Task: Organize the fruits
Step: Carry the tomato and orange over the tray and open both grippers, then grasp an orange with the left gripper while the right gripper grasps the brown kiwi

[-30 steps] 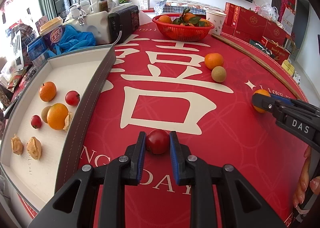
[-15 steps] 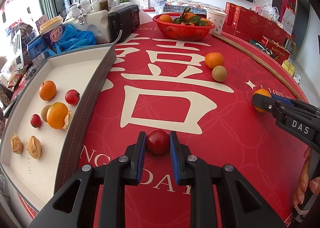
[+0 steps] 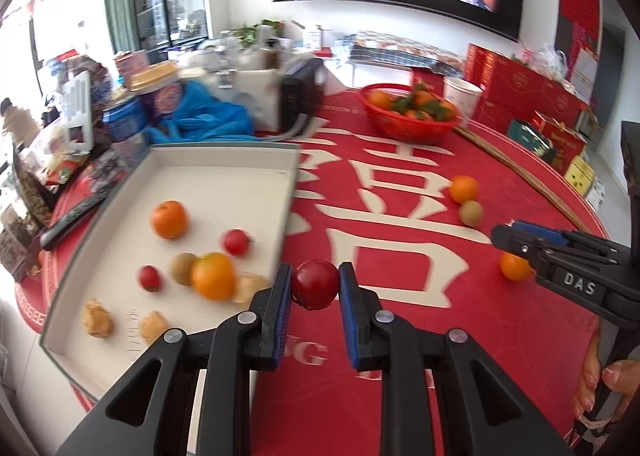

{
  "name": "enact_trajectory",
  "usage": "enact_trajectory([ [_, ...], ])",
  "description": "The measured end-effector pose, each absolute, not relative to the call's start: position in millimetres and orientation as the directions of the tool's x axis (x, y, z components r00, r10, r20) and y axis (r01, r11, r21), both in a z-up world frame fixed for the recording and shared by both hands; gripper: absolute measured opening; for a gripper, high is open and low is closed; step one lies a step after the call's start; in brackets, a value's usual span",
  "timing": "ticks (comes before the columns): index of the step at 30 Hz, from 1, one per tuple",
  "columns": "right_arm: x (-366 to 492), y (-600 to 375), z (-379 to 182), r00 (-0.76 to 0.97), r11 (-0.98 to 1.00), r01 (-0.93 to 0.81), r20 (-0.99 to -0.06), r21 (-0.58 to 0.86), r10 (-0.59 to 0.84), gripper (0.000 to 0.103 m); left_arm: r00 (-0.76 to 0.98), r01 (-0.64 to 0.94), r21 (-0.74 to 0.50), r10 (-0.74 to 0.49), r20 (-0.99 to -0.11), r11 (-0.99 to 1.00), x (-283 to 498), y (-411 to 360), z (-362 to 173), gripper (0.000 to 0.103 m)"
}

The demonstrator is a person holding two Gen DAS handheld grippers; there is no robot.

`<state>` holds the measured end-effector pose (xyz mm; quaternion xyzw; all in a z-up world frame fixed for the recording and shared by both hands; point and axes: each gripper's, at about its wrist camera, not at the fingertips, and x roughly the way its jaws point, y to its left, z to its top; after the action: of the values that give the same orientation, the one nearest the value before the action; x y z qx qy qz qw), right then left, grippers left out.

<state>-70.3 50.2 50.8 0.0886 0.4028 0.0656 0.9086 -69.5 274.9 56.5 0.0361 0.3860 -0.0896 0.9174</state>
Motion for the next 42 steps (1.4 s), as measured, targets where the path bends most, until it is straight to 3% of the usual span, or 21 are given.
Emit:
enact_trajectory([
  [9, -36, 150, 83, 0.638, 0.954, -0.229, -0.710, 0.195, 0.299, 0.036, 0.697, 0.024, -0.031, -0.039, -0.716, 0.999, -54, 362, 53, 0.025],
  [22, 11, 258, 74, 0.534, 0.920, -0.347, -0.769, 0.182, 0.353, 0.036, 0.678, -0.021, -0.053, -0.025, -0.735, 0.998, -38, 399, 34, 0.025],
  [24, 14, 264, 72, 0.521, 0.914, -0.361, -0.773, 0.186, 0.363, 0.037, 0.679, -0.014, -0.045, -0.023, -0.734, 0.999, -39, 398, 32, 0.028],
  [25, 15, 266, 71, 0.514, 0.912, -0.365, -0.777, 0.185, 0.363, 0.037, 0.679, -0.011, -0.041, -0.023, -0.734, 0.999, -39, 398, 32, 0.039],
  [26, 16, 267, 70, 0.508, 0.912, -0.365, -0.782, 0.185, 0.362, 0.052, 0.679, -0.012, -0.039, -0.020, -0.734, 0.999, -39, 397, 32, 0.059],
  [27, 18, 269, 68, 0.501, 0.912, -0.366, -0.786, 0.187, 0.362, 0.085, 0.685, -0.015, -0.039, -0.018, -0.729, 0.999, -40, 397, 32, 0.069],
  [28, 17, 269, 68, 0.507, 0.913, -0.363, -0.782, 0.189, 0.363, 0.097, 0.696, -0.020, -0.039, -0.014, -0.718, 0.999, -42, 397, 34, 0.081],
  [29, 17, 268, 70, 0.519, 0.915, -0.358, -0.775, 0.185, 0.359, 0.102, 0.706, -0.022, -0.037, -0.011, -0.708, 0.999, -44, 398, 35, 0.082],
  [37, -6, 218, 94, 0.625, 0.959, -0.274, -0.744, 0.073, 0.235, 0.102, 0.729, 0.021, -0.027, -0.034, -0.684, 0.999, -51, 379, 49, 0.082],
  [42, -20, 132, 99, 0.656, 0.987, -0.109, -0.737, 0.122, 0.164, 0.102, 0.741, 0.136, -0.027, -0.119, -0.660, 0.990, -67, 344, 63, 0.082],
])
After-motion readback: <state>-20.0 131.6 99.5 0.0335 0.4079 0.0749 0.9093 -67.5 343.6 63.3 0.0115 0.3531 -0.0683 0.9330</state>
